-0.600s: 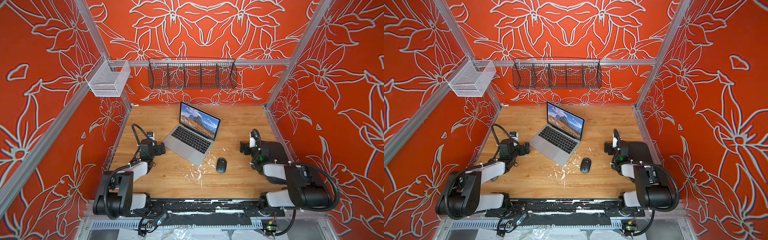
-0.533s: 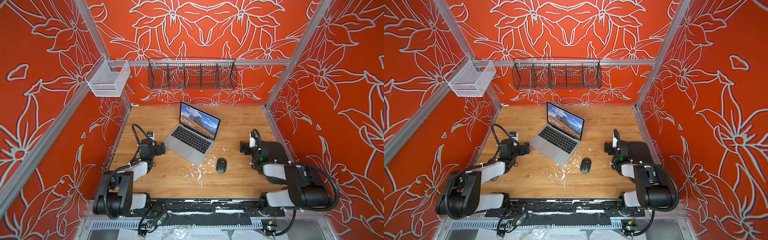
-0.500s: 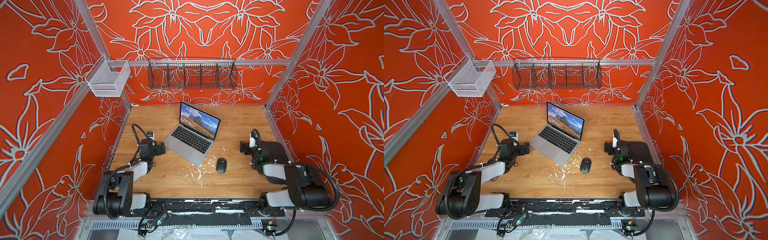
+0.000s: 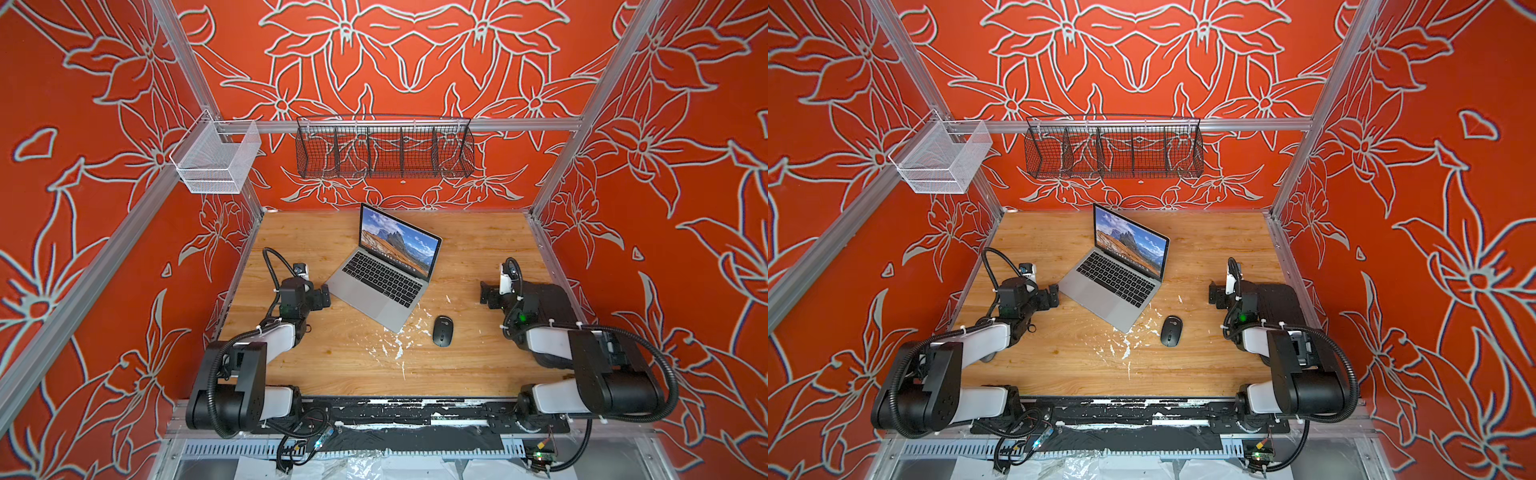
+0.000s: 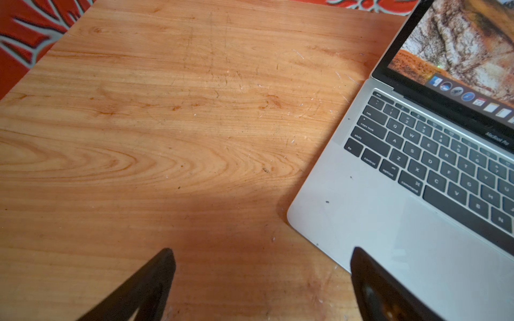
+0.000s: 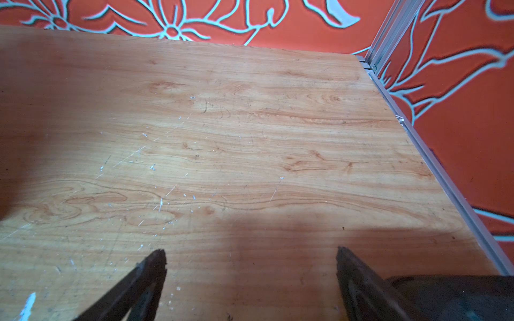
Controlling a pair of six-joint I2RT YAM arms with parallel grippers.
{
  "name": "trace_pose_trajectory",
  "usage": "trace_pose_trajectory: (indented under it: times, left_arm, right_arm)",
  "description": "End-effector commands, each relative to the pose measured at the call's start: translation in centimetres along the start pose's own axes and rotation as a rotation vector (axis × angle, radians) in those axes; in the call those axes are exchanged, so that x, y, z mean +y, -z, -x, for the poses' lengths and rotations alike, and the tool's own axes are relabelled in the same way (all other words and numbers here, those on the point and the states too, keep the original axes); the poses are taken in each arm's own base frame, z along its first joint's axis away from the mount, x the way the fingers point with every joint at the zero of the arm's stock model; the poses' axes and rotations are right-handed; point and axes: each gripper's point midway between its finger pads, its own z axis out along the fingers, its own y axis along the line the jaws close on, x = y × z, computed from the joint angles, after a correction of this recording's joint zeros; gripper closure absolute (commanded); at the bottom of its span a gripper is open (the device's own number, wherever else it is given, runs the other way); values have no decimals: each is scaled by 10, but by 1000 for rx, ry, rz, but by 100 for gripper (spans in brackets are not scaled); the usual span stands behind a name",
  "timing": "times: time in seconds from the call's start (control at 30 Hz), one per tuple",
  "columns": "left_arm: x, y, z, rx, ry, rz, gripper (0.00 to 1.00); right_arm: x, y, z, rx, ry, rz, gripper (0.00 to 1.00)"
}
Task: Insert the wireless mouse receiver into the laptop
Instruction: Pick up the mouse from the center of the board.
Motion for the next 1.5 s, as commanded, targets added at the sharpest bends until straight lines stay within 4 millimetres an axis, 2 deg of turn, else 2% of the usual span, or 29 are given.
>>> trace_pose_trajectory:
  times: [0.0, 0.4, 0.47, 0.5, 0.53, 0.63, 0.7, 0.8, 0.87, 1.0, 1.03, 1.13, 1.3, 1.47]
  left_arm:
    - [1, -2, 13, -34, -11, 6, 3]
    - [0, -1, 14, -41, -14, 0, 3]
    - [-20, 8, 22, -16, -71, -109, 3]
    - [-27, 15, 29, -1, -100, -129, 3]
    - [-34, 24, 43, -8, -130, -117, 3]
    - [-63, 55, 73, -70, -180, -152, 3]
    - [-87, 71, 78, -70, -149, -222, 3]
    - [-122, 88, 58, -29, -119, -301, 3]
    - [-147, 96, 28, 25, -127, -365, 2]
    - [-179, 114, -25, 153, -140, -462, 2]
    - [-183, 125, -27, 146, -137, -487, 2]
    - [-187, 140, -46, 186, -127, -527, 2]
    - [-179, 154, -57, 205, -69, -553, 2]
    - [-172, 161, -61, 199, -53, -560, 2]
  right_arm:
    - [1, -3, 13, -34, -13, 11, 3]
    - [1, -2, 13, -37, -13, 11, 3]
    - [3, 2, 25, -71, -1, 10, 5]
    - [3, 7, 27, -39, 9, -7, 5]
    - [2, 14, 39, -32, 4, -24, 5]
    - [7, 42, 61, 58, -166, 4, 7]
    - [23, 56, 61, 153, -302, 66, 11]
    - [56, 76, 29, 404, -411, 79, 13]
    - [81, 91, -1, 562, -396, 61, 12]
    - [121, 113, -40, 752, -350, 52, 3]
    - [130, 117, -45, 778, -334, 53, 3]
    - [151, 124, -58, 829, -280, 50, 3]
    - [158, 121, -81, 876, -192, -29, 3]
    - [184, 108, -74, 863, -144, 13, 3]
